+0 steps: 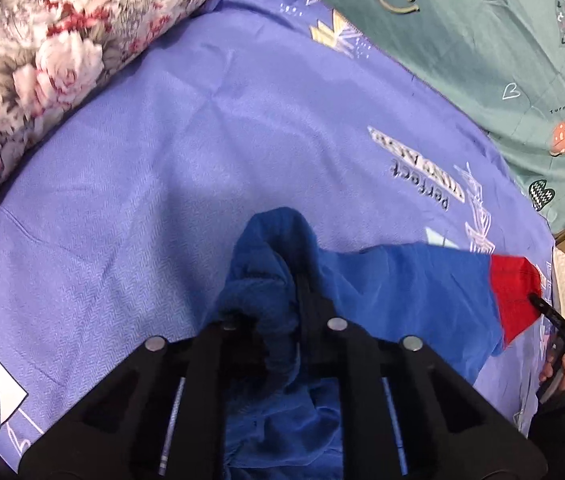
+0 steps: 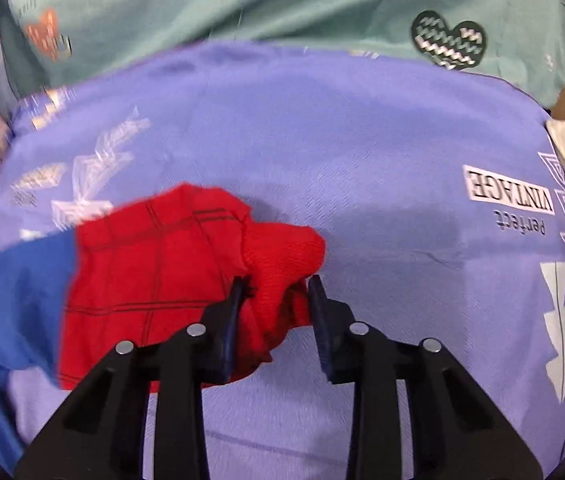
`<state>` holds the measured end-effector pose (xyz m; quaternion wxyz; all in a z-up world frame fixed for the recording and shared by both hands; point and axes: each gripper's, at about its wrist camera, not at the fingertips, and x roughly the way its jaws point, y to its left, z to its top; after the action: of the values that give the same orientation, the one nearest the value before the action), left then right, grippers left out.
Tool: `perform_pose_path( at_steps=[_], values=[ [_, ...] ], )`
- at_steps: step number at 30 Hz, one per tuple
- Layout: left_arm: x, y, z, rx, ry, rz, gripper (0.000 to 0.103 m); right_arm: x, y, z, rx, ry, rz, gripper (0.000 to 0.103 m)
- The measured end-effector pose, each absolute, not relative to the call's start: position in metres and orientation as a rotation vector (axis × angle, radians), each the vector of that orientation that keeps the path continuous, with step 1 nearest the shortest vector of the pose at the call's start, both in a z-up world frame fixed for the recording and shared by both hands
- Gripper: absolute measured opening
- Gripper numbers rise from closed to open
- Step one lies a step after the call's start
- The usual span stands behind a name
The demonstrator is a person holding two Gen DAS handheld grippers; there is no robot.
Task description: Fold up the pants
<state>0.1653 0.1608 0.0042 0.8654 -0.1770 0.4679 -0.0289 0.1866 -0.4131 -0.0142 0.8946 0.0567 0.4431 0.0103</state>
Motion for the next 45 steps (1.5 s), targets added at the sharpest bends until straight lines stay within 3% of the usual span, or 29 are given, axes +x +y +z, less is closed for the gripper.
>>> perform_pose_path(
  at_steps=[5, 11, 13, 16, 20, 21, 22, 23, 24, 25, 26, 31, 38, 45],
  values=[
    [0.166, 0.152, 0.047, -0.385, 0.861, -0.105, 0.011, 0.136, -0.469, 0.051, 0.231, 0.742, -0.026, 0.032],
    [0.212, 0.119, 0.072, -0.315, 0.834, -0.123, 0.011, 0.136, -0.511, 0.083, 0.294, 0.674, -0.088, 0.032],
    [0.23, 0.114, 0.064, -0.297, 0.867, -0.112, 0.011, 0.152, -0.513, 0.073, 0.3, 0.71, -0.102, 0.034],
    [0.269, 0.11, 0.02, -0.275, 1.017, -0.045, 0.014, 0.186, -0.504, 0.021, 0.251, 0.864, -0.185, 0.055],
    [0.275, 0.129, -0.006, -0.401, 1.143, -0.083, 0.021, 0.176, -0.496, -0.019, 0.242, 0.964, -0.248, 0.056],
    [0.27, 0.132, 0.0, -0.419, 1.128, -0.113, 0.028, 0.164, -0.494, -0.015, 0.249, 0.952, -0.224, 0.056],
    [0.261, 0.138, 0.011, -0.434, 1.109, -0.149, 0.04, 0.152, -0.49, -0.011, 0.245, 0.942, -0.201, 0.058],
    [0.25, 0.144, 0.023, -0.425, 1.088, -0.136, 0.056, 0.135, -0.485, -0.004, 0.232, 0.936, -0.168, 0.061],
    [0.238, 0.15, 0.036, -0.408, 1.048, -0.109, 0.089, 0.118, -0.48, 0.002, 0.224, 0.933, -0.134, 0.063],
    [0.226, 0.156, 0.047, -0.397, 1.005, -0.097, 0.097, 0.095, -0.473, 0.008, 0.221, 0.931, -0.081, 0.069],
    [0.209, 0.164, 0.061, -0.392, 0.971, -0.121, 0.097, 0.082, -0.469, 0.01, 0.218, 0.932, -0.051, 0.074],
    [0.152, 0.197, 0.081, -0.451, 0.957, -0.11, 0.097, -0.007, -0.429, 0.002, 0.208, 0.99, 0.122, 0.075],
    [0.073, 0.169, 0.007, -0.449, 1.098, -0.162, 0.091, -0.086, -0.377, -0.035, 0.259, 1.075, 0.276, 0.075],
    [0.064, 0.142, -0.042, -0.55, 1.131, -0.215, 0.086, -0.095, -0.33, -0.036, 0.284, 1.08, 0.458, 0.069]
  ],
)
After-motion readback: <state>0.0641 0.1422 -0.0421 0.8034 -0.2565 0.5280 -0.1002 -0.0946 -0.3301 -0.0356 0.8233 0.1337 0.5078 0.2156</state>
